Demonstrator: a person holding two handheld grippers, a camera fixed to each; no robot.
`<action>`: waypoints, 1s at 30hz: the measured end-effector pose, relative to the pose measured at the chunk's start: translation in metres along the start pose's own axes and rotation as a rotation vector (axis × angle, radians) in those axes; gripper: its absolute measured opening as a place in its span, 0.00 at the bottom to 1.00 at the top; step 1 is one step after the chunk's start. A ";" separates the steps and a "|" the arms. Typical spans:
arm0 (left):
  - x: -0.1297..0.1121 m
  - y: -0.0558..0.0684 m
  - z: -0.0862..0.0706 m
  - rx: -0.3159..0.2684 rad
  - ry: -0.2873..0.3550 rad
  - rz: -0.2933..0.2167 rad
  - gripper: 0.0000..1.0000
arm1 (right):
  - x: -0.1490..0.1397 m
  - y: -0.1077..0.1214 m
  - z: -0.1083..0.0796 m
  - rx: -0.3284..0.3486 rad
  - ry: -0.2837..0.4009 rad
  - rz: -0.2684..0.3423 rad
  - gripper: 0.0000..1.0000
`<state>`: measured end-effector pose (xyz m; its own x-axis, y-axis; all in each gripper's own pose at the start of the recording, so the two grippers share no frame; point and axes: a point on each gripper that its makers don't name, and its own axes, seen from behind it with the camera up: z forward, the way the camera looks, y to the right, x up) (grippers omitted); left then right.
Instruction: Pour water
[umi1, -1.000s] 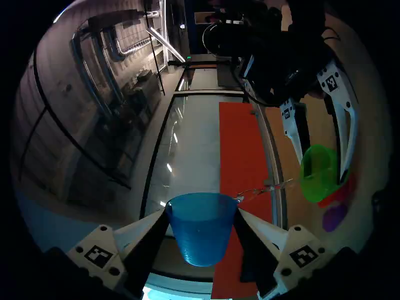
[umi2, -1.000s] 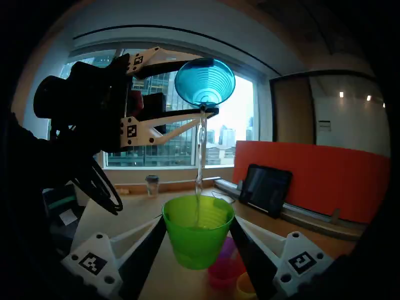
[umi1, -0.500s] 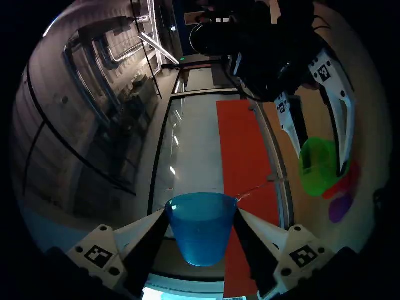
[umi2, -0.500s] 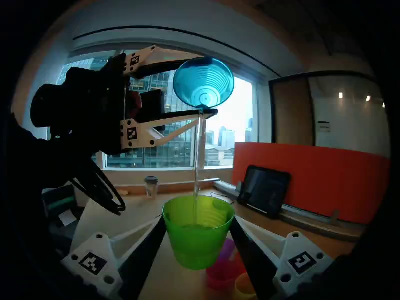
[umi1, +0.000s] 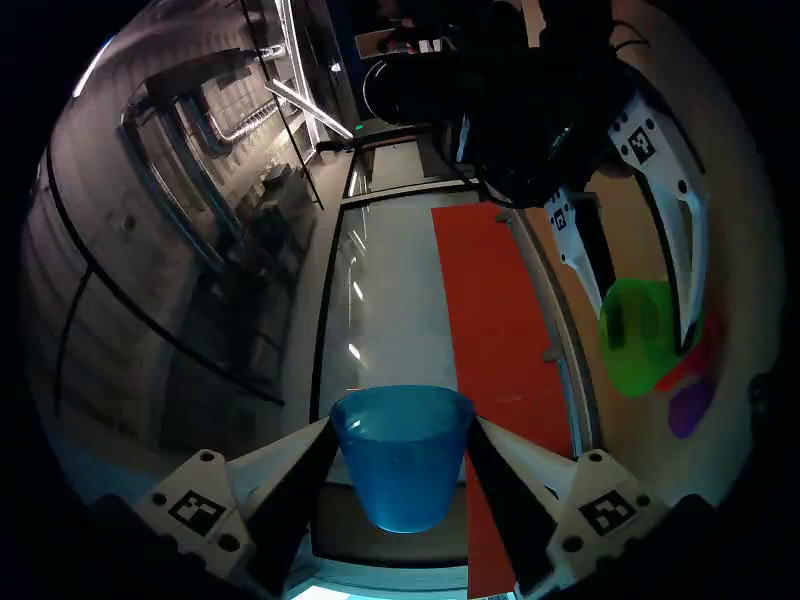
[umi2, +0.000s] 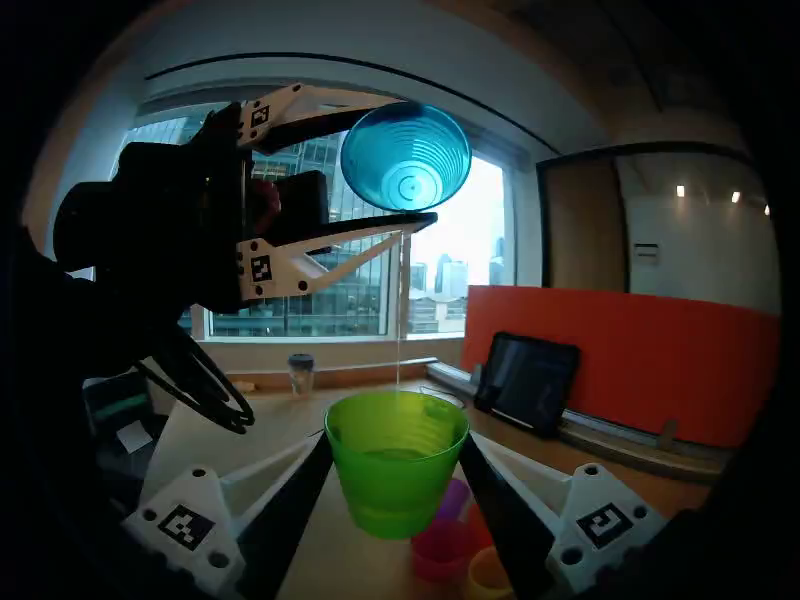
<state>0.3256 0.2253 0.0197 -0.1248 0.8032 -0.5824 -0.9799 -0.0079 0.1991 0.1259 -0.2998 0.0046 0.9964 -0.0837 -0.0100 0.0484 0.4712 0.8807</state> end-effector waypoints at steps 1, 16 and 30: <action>0.000 0.000 0.000 0.001 0.000 0.001 0.87 | 0.000 0.000 0.000 0.000 0.000 0.001 0.90; -0.011 0.005 0.002 -0.007 -0.018 -0.168 0.87 | 0.001 0.002 -0.002 -0.009 0.005 0.008 0.90; -0.026 0.018 0.007 -0.023 -0.051 -0.573 0.87 | 0.001 0.011 -0.006 -0.029 0.016 0.020 0.90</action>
<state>0.3123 0.2088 0.0442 0.4340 0.7106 -0.5538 -0.8922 0.4244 -0.1546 0.1283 -0.2894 0.0110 0.9982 -0.0599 -0.0003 0.0302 0.4980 0.8667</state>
